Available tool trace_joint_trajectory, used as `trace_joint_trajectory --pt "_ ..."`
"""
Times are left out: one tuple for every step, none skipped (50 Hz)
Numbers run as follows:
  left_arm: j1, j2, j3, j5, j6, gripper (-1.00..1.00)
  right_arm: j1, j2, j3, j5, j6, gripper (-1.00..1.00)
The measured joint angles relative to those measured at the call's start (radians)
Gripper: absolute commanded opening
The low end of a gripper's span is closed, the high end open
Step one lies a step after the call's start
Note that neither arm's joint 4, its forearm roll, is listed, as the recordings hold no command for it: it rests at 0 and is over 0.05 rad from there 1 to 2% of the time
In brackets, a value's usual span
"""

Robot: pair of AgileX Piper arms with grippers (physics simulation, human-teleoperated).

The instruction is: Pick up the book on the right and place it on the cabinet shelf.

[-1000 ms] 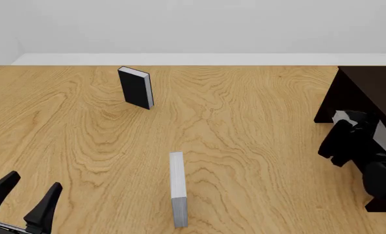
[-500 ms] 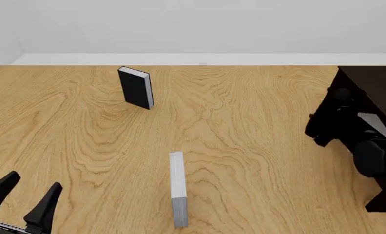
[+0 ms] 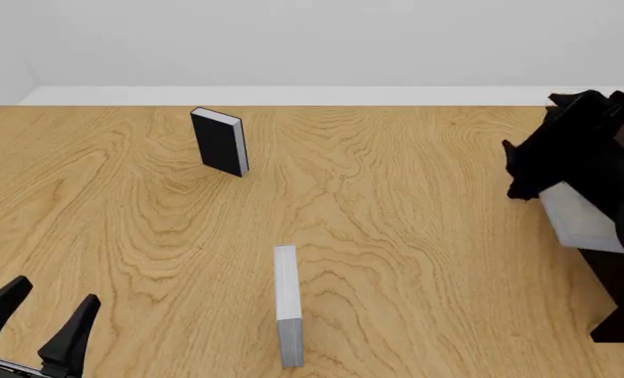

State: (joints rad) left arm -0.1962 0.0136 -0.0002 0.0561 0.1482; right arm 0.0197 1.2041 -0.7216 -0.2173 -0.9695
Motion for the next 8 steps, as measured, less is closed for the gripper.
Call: trace_joint_trajectory --pt "0.0 0.0 0.0 0.0 0.0 1.0 0.001 -0.012 -0.004 0.013 0.011 1.0" --pt "0.0 0.0 0.0 -0.001 0.001 1.0 0.003 -0.024 -0.009 0.025 0.023 1.0" --pt "0.0 0.0 0.0 -0.001 0.001 1.0 0.006 -0.036 -0.015 0.038 0.036 1.0" --pt "-0.001 0.0 0.0 -0.002 0.001 1.0 0.007 -0.048 -0.02 0.05 0.047 1.0" --pt "-0.001 0.001 0.0 -0.003 0.001 1.0 0.009 -0.06 -0.026 0.062 0.059 1.0" --pt "-0.001 0.001 0.0 -0.004 0.001 1.0 0.012 -0.072 -0.031 0.075 0.07 1.0" --pt "-0.001 0.001 0.0 -0.004 0.002 1.0 0.015 -0.084 -0.037 0.089 0.083 1.0" --pt "-0.002 0.001 0.0 -0.005 0.002 1.0 0.017 -0.096 -0.044 0.102 0.095 1.0"
